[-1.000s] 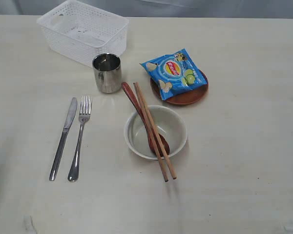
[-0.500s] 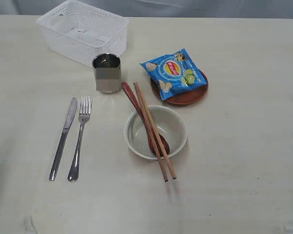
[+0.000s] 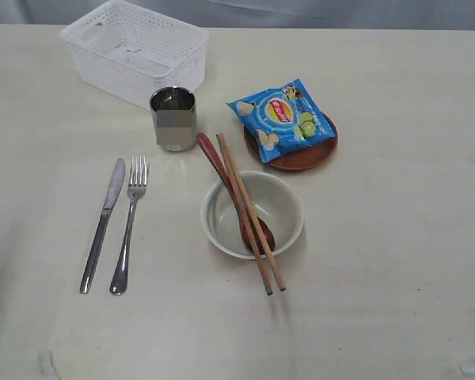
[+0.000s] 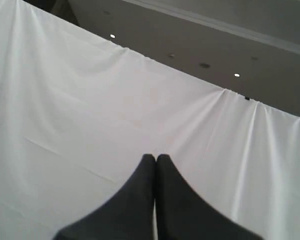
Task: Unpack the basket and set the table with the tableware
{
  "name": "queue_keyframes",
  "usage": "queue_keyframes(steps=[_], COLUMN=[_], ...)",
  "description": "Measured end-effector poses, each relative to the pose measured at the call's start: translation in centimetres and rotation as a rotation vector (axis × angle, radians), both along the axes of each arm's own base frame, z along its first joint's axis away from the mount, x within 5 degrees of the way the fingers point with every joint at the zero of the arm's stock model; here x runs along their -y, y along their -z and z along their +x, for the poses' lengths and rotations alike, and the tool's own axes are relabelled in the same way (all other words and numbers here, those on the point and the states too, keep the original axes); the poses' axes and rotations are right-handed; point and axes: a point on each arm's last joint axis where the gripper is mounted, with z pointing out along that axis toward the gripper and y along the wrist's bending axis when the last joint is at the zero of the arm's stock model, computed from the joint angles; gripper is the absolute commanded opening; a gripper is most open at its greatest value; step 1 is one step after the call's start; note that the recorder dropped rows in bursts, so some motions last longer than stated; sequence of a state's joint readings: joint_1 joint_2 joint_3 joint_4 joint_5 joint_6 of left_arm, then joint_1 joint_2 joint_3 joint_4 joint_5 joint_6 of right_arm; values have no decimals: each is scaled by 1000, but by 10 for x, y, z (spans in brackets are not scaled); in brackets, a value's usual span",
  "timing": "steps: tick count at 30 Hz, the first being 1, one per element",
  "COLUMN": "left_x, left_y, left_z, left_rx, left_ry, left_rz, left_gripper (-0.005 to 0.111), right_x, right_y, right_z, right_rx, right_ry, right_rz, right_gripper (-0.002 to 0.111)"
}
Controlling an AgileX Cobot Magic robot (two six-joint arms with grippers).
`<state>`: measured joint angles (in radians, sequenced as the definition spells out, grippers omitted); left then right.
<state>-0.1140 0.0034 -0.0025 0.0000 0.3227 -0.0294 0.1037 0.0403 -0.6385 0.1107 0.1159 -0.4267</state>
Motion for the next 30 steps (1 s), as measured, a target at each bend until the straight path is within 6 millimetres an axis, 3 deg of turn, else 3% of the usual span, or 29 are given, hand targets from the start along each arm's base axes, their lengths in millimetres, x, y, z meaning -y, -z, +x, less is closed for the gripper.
queue_keyframes(steps=[8,30], left_x=[0,0], left_y=[0,0], left_z=[0,0], left_rx=[0,0], left_ry=[0,0], left_rz=[0,0], left_gripper=[0,0], right_x=[-3,-4], right_y=[50,139], right_z=[28,70], right_rx=[-142,-370], right_ry=[37,53], right_rz=[-14,-35], right_gripper=[-1,-1])
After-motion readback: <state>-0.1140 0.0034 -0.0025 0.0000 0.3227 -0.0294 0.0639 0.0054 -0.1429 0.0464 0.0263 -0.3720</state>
